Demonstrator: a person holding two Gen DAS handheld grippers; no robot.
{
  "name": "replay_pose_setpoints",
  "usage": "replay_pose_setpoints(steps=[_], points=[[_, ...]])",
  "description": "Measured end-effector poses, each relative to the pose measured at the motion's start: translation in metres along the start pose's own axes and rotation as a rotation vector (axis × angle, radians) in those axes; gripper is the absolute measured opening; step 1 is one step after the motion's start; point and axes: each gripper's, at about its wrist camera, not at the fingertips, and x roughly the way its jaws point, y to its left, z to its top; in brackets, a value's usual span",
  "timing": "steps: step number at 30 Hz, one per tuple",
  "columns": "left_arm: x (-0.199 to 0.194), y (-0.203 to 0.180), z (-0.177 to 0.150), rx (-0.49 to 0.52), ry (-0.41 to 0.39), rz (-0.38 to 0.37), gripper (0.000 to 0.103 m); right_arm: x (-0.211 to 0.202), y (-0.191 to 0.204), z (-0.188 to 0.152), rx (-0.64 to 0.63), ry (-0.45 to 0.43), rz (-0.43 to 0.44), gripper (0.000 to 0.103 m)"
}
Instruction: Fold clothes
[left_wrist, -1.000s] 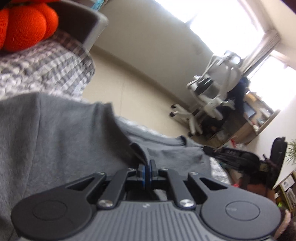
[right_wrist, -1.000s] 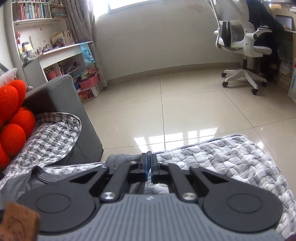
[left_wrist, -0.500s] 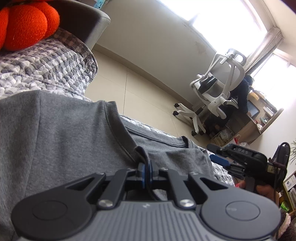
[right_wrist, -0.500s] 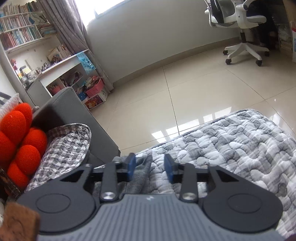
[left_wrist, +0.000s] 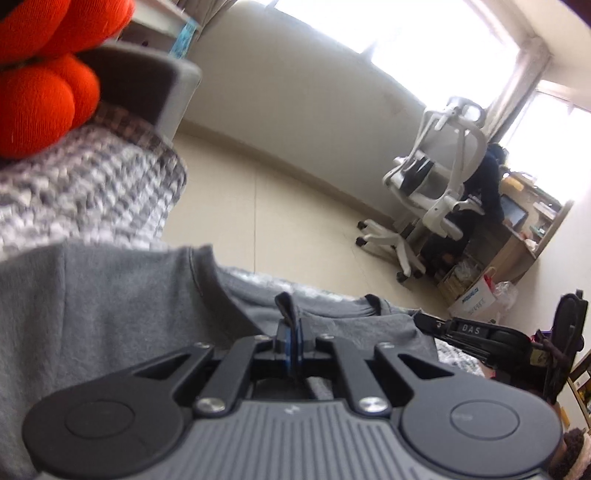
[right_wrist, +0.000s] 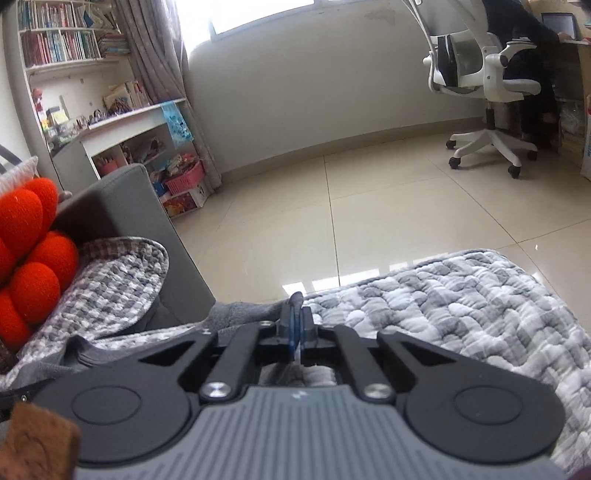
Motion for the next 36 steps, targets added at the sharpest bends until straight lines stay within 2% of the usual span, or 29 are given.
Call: replay_pose_setpoints(steps=[6, 8, 9, 11, 16, 19, 22, 27, 29, 30, 31, 36], points=[[0.008, 0.013, -0.005, -0.015, 0.007, -0.02, 0.006, 0.008, -0.003, -0.005, -0.007, 0.023, -0.002, 0.003], [0.006, 0.013, -0.006, -0.018, 0.005, -0.028, 0.006, 0.005, -0.002, -0.005, -0.003, 0.022, 0.005, 0.005], [0.005, 0.013, -0.005, -0.02, 0.005, -0.031, 0.007, 0.004, -0.001, -0.005, 0.001, 0.021, 0.008, 0.013], [0.002, 0.012, -0.005, -0.022, 0.0, -0.027, 0.011, -0.001, -0.002, -0.003, 0.017, 0.021, 0.007, 0.013], [-0.008, 0.007, -0.002, -0.019, -0.016, -0.008, 0.043, -0.013, -0.003, 0.0, 0.041, 0.047, 0.031, 0.014], [-0.014, 0.004, 0.0, -0.021, -0.012, 0.019, 0.052, -0.024, -0.002, 0.0, 0.025, 0.063, 0.032, 0.014], [-0.019, 0.002, 0.002, -0.026, 0.012, 0.056, 0.054, -0.035, -0.002, -0.001, 0.024, 0.084, 0.036, 0.014], [-0.029, -0.002, 0.005, -0.043, 0.092, 0.104, 0.061, -0.054, -0.004, -0.005, 0.035, 0.126, 0.045, 0.015], [-0.033, -0.006, 0.004, -0.043, 0.128, 0.122, 0.062, -0.063, -0.003, -0.008, 0.037, 0.131, 0.042, 0.026], [-0.036, -0.008, 0.004, -0.043, 0.146, 0.13, 0.065, -0.068, -0.003, -0.009, 0.038, 0.129, 0.041, 0.044], [-0.039, -0.009, 0.004, -0.042, 0.165, 0.135, 0.068, -0.074, -0.002, -0.01, 0.039, 0.122, 0.043, 0.052], [-0.057, -0.02, -0.002, -0.039, 0.254, 0.157, 0.079, -0.098, 0.004, -0.012, 0.043, 0.145, 0.049, 0.052]])
